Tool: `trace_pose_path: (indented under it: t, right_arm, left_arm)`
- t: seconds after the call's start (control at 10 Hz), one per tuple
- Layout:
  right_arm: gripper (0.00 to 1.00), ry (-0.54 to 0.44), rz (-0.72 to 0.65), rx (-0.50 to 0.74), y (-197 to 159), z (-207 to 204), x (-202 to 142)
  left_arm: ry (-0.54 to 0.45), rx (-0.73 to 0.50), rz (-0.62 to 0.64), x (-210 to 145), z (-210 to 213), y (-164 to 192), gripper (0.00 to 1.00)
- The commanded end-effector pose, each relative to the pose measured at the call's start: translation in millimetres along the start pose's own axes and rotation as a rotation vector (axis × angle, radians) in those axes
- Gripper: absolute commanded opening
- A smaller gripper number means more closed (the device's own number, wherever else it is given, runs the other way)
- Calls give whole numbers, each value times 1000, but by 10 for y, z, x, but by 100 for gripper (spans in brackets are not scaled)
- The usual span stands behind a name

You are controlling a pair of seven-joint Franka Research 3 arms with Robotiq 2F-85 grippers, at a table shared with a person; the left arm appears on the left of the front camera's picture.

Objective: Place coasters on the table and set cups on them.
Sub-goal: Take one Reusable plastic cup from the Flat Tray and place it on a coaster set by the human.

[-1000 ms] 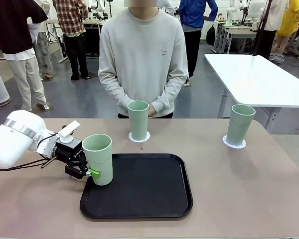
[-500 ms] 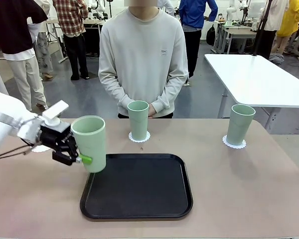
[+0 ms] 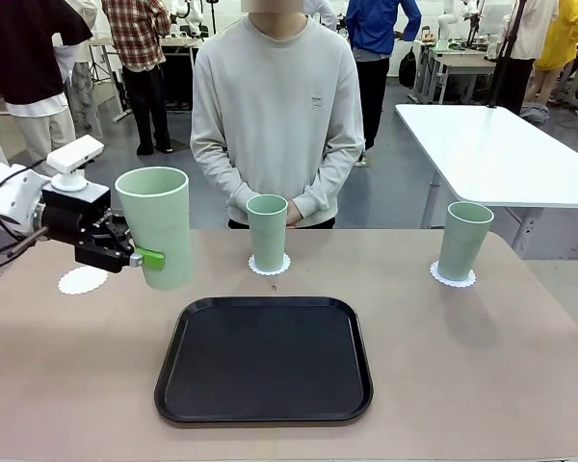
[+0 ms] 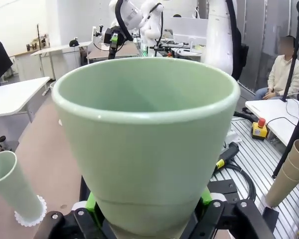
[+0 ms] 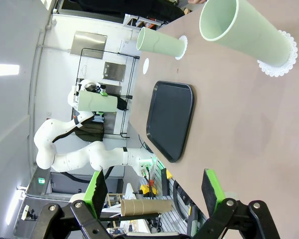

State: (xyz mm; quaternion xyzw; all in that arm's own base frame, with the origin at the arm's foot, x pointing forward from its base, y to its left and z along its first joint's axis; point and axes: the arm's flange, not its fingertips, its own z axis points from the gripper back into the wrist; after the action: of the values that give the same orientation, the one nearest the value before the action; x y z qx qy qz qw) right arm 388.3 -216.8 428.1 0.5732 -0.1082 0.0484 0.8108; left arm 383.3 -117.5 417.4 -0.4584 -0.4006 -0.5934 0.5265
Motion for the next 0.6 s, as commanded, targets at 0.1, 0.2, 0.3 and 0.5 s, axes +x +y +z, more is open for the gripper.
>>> trace_pose_path:
  t: [0.1, 0.2, 0.3, 0.5]
  right_arm:
    - [100, 0, 2, 1, 7, -1, 0]
    - [100, 0, 2, 1, 7, -1, 0]
    - [100, 0, 2, 1, 7, -1, 0]
    - [100, 0, 2, 1, 7, -1, 0]
  left_arm:
    - [-9, -2, 2, 209, 9, -178, 64]
    - [-11, 4, -4, 272, 25, -208, 64]
    - [-17, 6, -7, 301, 40, -220, 64]
    - [-3, -2, -28, 256, 25, -145, 64]
